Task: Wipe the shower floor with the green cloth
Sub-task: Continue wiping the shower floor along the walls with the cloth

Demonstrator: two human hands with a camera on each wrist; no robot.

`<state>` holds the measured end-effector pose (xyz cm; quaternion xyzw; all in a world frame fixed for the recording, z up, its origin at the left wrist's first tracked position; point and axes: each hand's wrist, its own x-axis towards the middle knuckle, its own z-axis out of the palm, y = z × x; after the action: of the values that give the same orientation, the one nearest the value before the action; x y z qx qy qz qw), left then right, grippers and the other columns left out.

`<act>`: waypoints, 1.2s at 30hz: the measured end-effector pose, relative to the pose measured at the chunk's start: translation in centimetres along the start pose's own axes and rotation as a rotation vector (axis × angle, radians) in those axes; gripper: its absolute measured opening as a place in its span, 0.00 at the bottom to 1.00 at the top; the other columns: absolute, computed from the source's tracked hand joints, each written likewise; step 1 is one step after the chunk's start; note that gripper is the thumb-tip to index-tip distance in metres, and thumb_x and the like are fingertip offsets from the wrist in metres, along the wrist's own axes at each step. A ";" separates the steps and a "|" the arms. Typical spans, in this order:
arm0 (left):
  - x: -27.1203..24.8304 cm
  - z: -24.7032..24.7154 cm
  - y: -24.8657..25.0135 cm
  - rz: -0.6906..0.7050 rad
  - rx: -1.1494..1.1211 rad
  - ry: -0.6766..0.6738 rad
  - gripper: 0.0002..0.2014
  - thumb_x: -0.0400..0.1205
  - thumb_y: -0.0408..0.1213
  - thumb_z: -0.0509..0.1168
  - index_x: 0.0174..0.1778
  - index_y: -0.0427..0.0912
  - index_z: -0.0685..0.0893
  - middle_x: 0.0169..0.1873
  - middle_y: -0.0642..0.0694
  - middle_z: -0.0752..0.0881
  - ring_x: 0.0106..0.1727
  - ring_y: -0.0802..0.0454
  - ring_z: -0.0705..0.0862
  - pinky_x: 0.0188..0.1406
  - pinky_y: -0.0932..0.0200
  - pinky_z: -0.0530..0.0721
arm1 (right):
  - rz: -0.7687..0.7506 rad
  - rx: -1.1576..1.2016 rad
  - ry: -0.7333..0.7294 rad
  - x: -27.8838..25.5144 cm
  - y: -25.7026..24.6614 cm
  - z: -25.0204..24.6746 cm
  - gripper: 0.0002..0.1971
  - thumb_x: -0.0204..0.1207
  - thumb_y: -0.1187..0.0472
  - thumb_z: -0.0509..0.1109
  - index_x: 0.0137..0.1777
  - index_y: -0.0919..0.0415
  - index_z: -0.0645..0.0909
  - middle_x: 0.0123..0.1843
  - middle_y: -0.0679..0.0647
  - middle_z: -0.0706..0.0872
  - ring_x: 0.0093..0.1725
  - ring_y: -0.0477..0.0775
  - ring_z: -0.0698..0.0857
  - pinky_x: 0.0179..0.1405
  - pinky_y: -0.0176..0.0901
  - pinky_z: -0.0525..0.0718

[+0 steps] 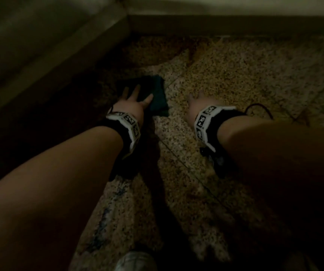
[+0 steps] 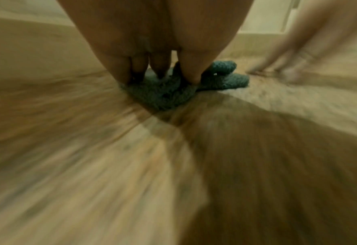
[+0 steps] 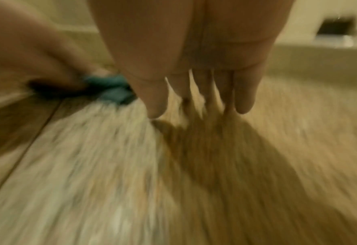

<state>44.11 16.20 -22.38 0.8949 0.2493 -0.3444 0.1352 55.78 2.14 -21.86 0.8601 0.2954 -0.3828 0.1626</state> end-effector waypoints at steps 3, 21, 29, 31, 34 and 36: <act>-1.1 1.2 -1.1 -0.027 -0.002 0.012 0.40 0.84 0.26 0.53 0.80 0.69 0.42 0.82 0.53 0.34 0.83 0.44 0.36 0.80 0.43 0.53 | -0.076 -0.041 0.051 0.1 -0.3 -1.6 0.40 0.83 0.41 0.57 0.84 0.52 0.38 0.85 0.58 0.41 0.83 0.66 0.47 0.80 0.63 0.56; 7.5 -7.5 2.7 -0.052 0.056 0.051 0.40 0.83 0.33 0.61 0.82 0.61 0.43 0.83 0.47 0.36 0.82 0.36 0.38 0.77 0.33 0.53 | -0.064 0.068 -0.117 1.1 -1.1 0.3 0.47 0.79 0.36 0.58 0.80 0.47 0.24 0.81 0.52 0.22 0.81 0.65 0.29 0.76 0.74 0.48; 5.5 -5.1 1.1 -0.069 0.081 0.080 0.38 0.85 0.34 0.56 0.82 0.61 0.40 0.82 0.46 0.35 0.82 0.36 0.40 0.77 0.34 0.52 | -0.078 0.058 -0.110 1.0 -1.1 0.2 0.47 0.79 0.36 0.59 0.80 0.48 0.25 0.81 0.52 0.23 0.81 0.67 0.30 0.75 0.76 0.52; 4.4 -3.7 0.3 -0.071 0.085 0.115 0.34 0.86 0.38 0.53 0.82 0.60 0.40 0.83 0.44 0.38 0.82 0.35 0.42 0.77 0.33 0.51 | -0.078 0.053 -0.094 1.0 -0.9 0.2 0.47 0.80 0.37 0.59 0.81 0.48 0.26 0.81 0.53 0.24 0.81 0.67 0.31 0.76 0.75 0.51; 2.3 -1.7 -1.6 -0.110 0.077 0.122 0.32 0.86 0.41 0.51 0.82 0.60 0.41 0.83 0.43 0.40 0.82 0.34 0.43 0.78 0.33 0.54 | -0.074 0.019 -0.081 1.1 -1.1 0.1 0.48 0.79 0.36 0.59 0.81 0.49 0.25 0.82 0.54 0.25 0.81 0.69 0.31 0.78 0.71 0.50; 1.4 -0.9 -2.8 -0.135 0.061 0.096 0.33 0.86 0.41 0.52 0.82 0.60 0.41 0.83 0.44 0.40 0.82 0.34 0.43 0.77 0.34 0.57 | -0.063 0.000 -0.062 1.1 -1.2 0.2 0.48 0.78 0.35 0.59 0.81 0.48 0.26 0.82 0.54 0.26 0.81 0.68 0.32 0.79 0.70 0.52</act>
<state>43.97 19.39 -22.91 0.8954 0.3045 -0.3168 0.0724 55.50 3.43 -22.87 0.8382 0.3170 -0.4142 0.1594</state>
